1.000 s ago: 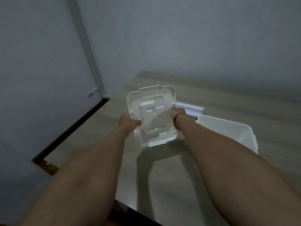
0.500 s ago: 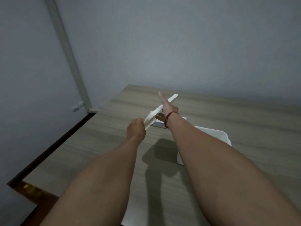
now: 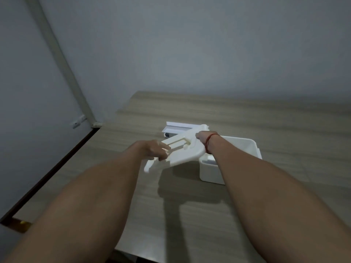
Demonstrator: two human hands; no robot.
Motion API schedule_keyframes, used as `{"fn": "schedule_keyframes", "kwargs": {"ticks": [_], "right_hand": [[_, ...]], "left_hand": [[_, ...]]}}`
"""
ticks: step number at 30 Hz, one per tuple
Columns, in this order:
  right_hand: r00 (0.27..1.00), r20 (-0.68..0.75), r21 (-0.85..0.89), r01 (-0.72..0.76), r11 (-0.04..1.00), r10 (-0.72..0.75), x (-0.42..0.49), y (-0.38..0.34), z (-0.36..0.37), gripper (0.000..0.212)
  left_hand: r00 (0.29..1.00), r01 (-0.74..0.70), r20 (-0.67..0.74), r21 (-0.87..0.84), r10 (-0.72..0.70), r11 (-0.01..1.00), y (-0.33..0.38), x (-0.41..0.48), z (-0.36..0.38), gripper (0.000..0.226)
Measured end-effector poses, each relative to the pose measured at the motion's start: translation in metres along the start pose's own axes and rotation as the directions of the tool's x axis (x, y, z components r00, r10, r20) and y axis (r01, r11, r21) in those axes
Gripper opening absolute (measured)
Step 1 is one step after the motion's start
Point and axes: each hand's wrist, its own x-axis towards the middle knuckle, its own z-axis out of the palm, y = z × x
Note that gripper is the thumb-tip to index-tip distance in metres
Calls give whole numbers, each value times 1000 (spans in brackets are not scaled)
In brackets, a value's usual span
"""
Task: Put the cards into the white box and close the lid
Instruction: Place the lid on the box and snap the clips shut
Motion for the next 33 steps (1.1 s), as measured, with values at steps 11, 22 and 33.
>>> {"fn": "schedule_keyframes", "kwargs": {"ticks": [11,22,33], "right_hand": [[982,-186,134,7,991,18,62,47,-64,85],[878,-479,15,-5,1000,11,12,38,-146,63],[826,-552,-288,-62,956,-113,68,55,-182,47]], "left_hand": [[793,33,-609,72,17,997,17,40,31,42],[896,-3,-441,-114,-48,993,91,79,96,61],[882,88,-428,-262,-197,961,102,116,132,45]]}}
